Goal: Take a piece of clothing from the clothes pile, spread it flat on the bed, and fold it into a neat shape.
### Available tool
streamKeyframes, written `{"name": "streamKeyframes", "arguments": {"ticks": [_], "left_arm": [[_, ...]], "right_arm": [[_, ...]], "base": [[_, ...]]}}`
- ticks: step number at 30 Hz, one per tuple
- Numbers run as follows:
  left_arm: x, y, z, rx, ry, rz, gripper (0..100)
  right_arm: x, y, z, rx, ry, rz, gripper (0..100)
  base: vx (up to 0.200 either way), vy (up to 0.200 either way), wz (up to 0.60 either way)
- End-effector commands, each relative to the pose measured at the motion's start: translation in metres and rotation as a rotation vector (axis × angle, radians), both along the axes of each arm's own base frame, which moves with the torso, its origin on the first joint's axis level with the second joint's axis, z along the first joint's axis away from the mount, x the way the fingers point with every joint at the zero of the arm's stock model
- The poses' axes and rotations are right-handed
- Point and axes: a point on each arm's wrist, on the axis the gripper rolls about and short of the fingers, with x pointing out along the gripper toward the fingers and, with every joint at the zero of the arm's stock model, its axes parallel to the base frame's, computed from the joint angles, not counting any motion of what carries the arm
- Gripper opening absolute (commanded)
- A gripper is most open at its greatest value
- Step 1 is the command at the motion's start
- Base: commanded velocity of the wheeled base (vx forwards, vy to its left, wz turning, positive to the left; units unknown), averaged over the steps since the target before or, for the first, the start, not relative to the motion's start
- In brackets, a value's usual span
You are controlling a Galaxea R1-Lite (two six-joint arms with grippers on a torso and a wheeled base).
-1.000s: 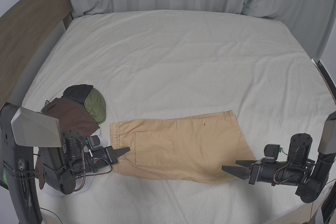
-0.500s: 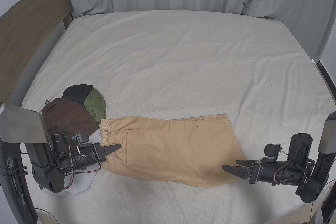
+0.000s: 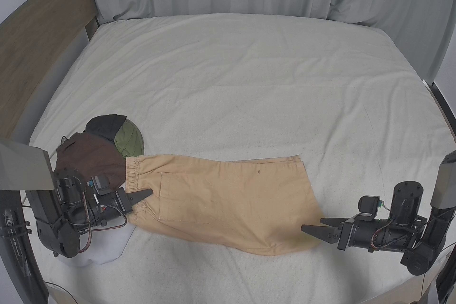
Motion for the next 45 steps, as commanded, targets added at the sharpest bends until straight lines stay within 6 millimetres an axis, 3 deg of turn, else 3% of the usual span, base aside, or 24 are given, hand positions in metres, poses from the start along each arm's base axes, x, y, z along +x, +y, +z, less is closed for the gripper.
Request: {"name": "streamKeyframes", "arguments": {"ticks": [1, 21, 33, 41, 45], "left_arm": [[0.0, 0.002, 0.0, 0.0, -0.002, 0.009, 0], [0.002, -0.024, 0.016, 0.002, -0.068, -0.05, 0], [0.0, -0.053, 0.019, 0.022, -0.093, -0.052, 0], [0.006, -0.085, 0.031, -0.009, -0.151, -0.073, 0], [0.003, -0.096, 0.028, -0.008, -0.144, -0.095, 0]], "right_arm": [[0.0, 0.0, -0.001, -0.002, 0.004, 0.002, 100], [0.001, 0.0, -0.001, -0.001, 0.002, 0.0, 100], [0.0, 0.002, -0.001, -0.002, 0.004, 0.006, 100], [0.003, 0.003, 0.002, 0.001, -0.021, 0.009, 100], [0.008, 0.004, 0.007, 0.012, -0.061, 0.003, 100]], "base": [[0.0, 0.0, 0.0], [0.0, 0.0, 0.0], [0.0, 0.0, 0.0], [0.0, 0.0, 0.0], [0.0, 0.0, 0.0]]}}
